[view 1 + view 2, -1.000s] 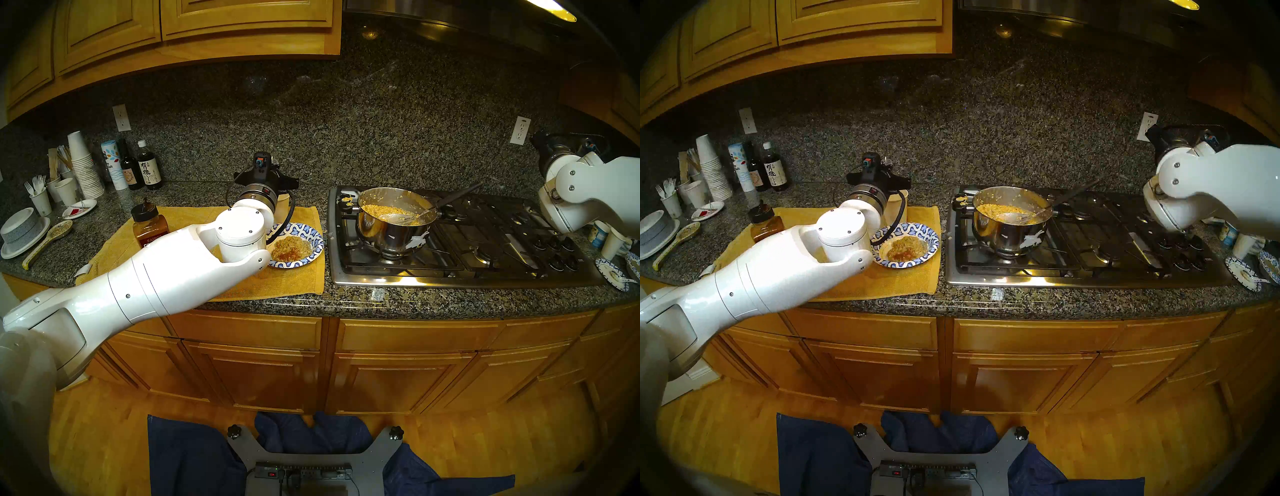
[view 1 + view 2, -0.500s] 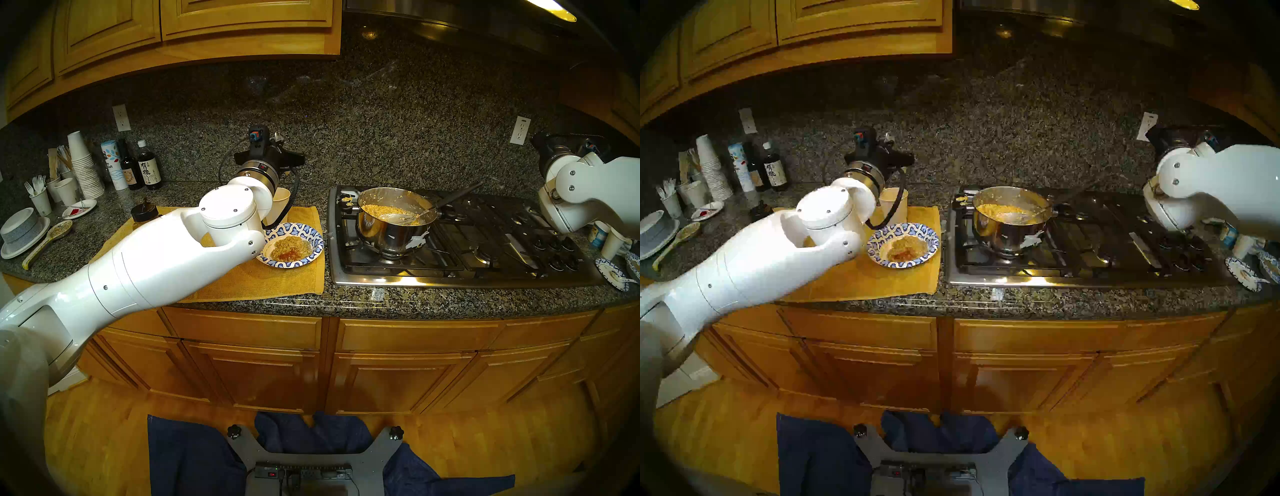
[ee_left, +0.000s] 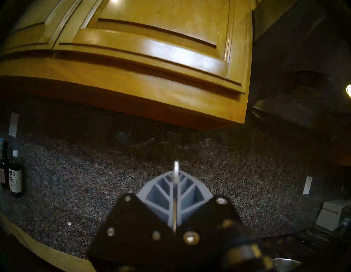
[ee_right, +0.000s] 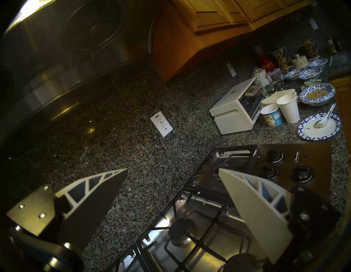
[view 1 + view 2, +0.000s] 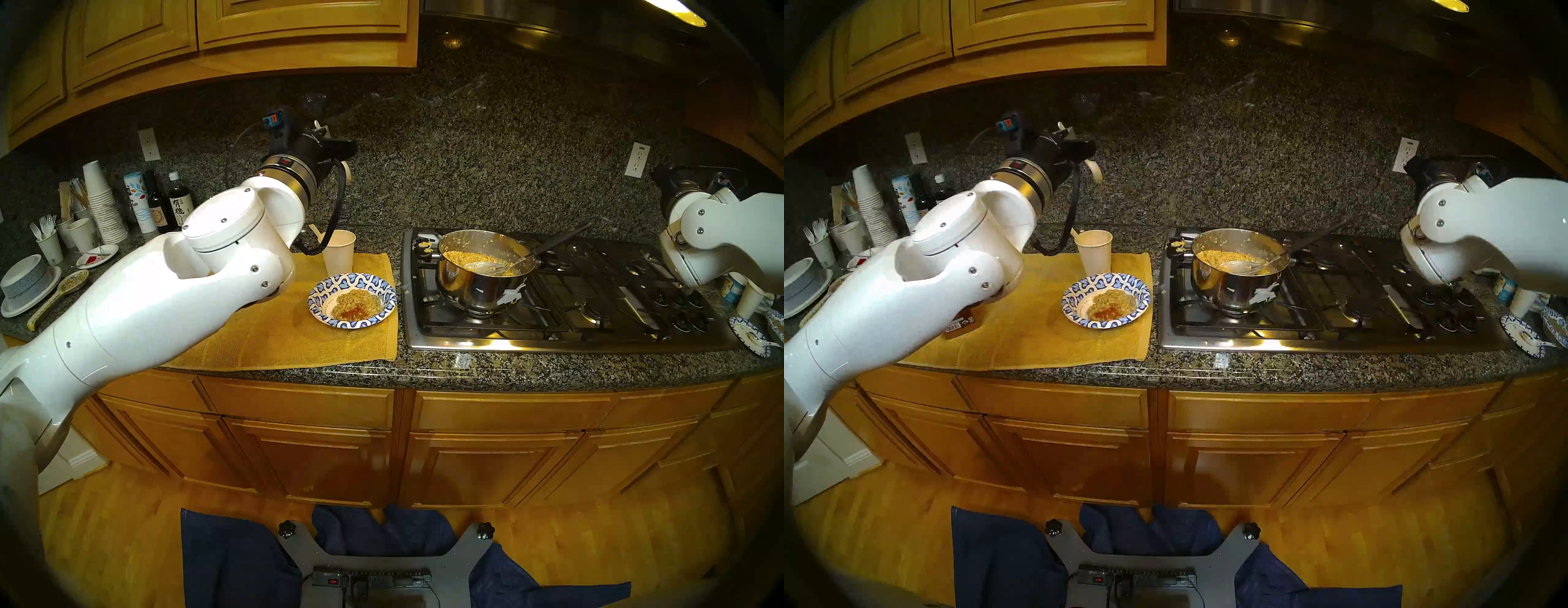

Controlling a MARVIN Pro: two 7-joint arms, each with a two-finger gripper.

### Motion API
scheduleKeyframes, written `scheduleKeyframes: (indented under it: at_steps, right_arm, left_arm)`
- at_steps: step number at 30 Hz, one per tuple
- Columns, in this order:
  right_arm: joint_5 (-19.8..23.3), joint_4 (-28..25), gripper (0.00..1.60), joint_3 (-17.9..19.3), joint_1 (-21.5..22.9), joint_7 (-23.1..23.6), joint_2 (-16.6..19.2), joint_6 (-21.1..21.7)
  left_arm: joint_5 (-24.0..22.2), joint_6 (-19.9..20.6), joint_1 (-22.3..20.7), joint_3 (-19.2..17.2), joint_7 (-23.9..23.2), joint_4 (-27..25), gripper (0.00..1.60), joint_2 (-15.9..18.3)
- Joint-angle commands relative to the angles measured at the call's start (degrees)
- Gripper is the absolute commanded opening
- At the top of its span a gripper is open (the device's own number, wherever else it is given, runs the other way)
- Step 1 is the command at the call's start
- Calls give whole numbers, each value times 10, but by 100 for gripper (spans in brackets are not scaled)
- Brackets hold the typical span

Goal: Scoop oatmeal into bowl and add cinnamon

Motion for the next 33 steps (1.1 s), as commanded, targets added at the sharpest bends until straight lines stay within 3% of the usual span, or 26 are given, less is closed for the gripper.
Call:
scheduleKeyframes:
  at_steps: [1,18,26,33]
  right_arm:
    - [-3,6,160,10,14,-13,-4,0]
    - [0,6,160,11,16,-20,-7,0]
    - [-3,6,160,12,17,-27,-8,0]
    - [-8,5,160,14,17,-36,-8,0]
  left_arm:
    - [-48,-10,8,-44,6,-68,0,61]
    - [-255,-28,93,-94,43,-209,0,186]
    - [-339,-35,131,-97,33,-209,0,247]
    - [-375,-29,158,-91,-7,-209,0,276]
